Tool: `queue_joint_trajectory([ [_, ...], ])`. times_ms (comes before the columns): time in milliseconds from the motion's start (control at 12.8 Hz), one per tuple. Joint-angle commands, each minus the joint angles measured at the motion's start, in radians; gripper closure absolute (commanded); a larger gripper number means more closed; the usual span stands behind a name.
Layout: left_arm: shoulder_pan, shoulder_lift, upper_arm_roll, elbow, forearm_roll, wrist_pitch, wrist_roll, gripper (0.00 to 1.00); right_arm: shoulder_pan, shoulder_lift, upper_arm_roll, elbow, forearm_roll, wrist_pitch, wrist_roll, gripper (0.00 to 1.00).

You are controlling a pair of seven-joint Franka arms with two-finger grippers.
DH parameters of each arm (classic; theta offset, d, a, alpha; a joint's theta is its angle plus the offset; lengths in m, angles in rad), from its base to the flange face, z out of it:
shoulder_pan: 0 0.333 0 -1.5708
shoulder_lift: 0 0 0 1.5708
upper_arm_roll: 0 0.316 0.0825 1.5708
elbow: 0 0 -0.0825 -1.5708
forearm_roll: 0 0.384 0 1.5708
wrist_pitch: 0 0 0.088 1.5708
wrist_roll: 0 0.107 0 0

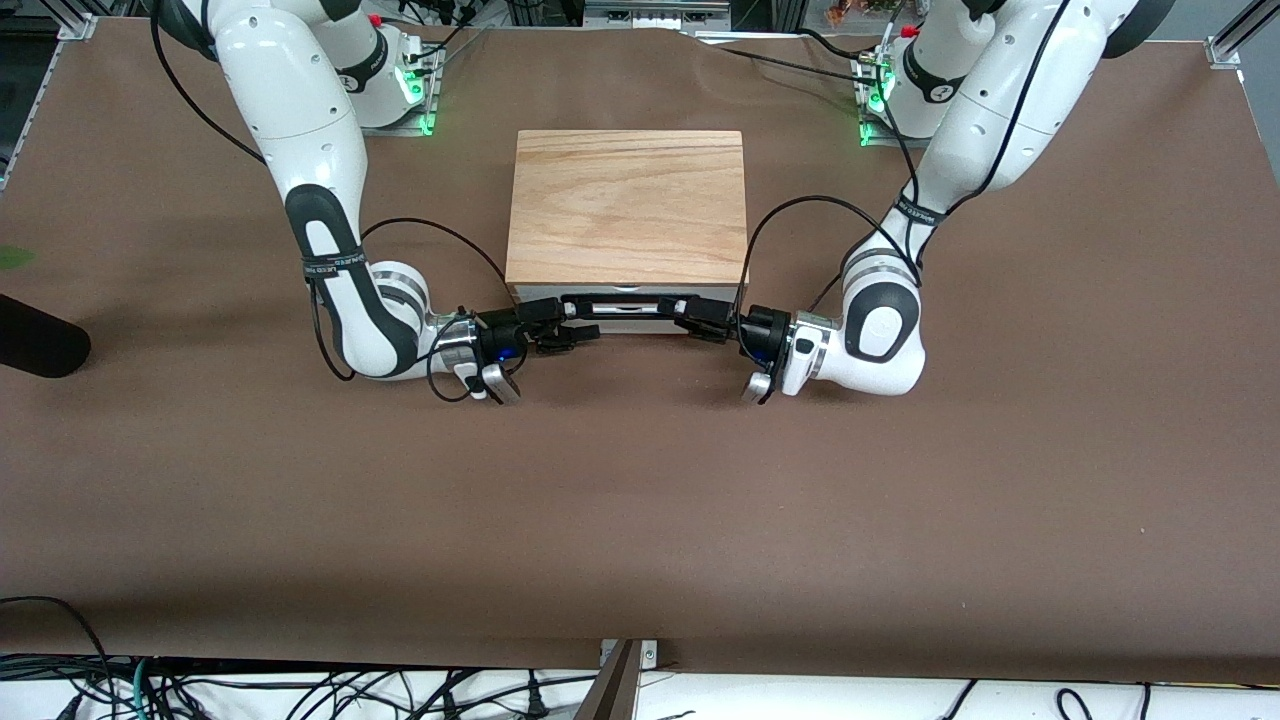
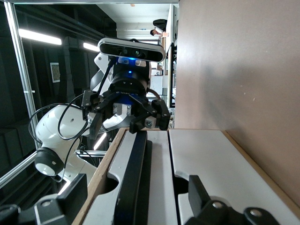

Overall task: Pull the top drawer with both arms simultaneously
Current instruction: 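Close the right gripper and the left gripper on the black handle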

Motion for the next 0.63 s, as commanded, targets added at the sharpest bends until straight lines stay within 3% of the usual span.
queue_joint_trajectory([
  [0, 0.002, 0.024, 0.011, 0.037, -0.012, -0.012, 0.038, 0.42, -0.001, -0.074, -0.005, -0.084, 0.011, -0.01, -0.025, 0.52],
  [78, 0.004, 0.032, 0.022, 0.062, 0.014, -0.01, 0.038, 0.41, -0.003, -0.074, -0.005, -0.086, 0.011, -0.01, -0.025, 0.64],
  [156, 0.002, 0.039, 0.031, 0.083, 0.028, -0.01, 0.037, 0.41, -0.003, -0.074, -0.005, -0.086, 0.011, -0.01, -0.027, 0.69],
  [547, -0.001, 0.087, 0.031, 0.116, 0.017, -0.01, 0.043, 0.39, -0.004, -0.068, -0.014, -0.101, 0.011, -0.01, -0.068, 0.87],
])
